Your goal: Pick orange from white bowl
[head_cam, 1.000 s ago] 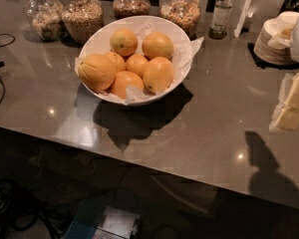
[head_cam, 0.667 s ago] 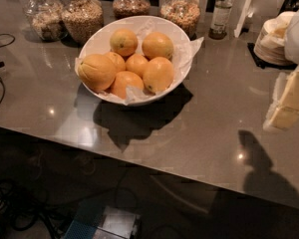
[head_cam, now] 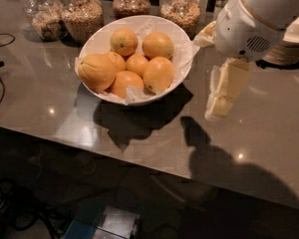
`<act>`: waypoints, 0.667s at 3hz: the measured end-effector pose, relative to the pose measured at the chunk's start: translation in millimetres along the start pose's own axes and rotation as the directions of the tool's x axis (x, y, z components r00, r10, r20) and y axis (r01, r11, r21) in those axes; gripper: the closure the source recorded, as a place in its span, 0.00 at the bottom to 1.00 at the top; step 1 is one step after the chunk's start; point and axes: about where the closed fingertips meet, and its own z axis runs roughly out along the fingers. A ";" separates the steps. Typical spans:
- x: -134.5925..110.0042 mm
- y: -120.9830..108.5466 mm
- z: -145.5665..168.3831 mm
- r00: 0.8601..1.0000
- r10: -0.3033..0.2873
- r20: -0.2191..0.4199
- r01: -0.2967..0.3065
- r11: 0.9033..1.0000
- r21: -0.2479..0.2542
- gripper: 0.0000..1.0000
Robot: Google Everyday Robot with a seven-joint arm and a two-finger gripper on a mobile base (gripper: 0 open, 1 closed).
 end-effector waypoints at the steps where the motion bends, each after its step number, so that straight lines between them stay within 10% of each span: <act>1: -41.3 -21.0 28.2 0.996 -0.054 0.078 0.057 0.997 -0.045 0.00; 2: -76.2 -41.8 54.6 0.989 -0.076 0.126 0.086 0.993 -0.078 0.00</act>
Offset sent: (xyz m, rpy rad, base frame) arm 0.0761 0.1382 -0.0247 0.1481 0.0835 0.1818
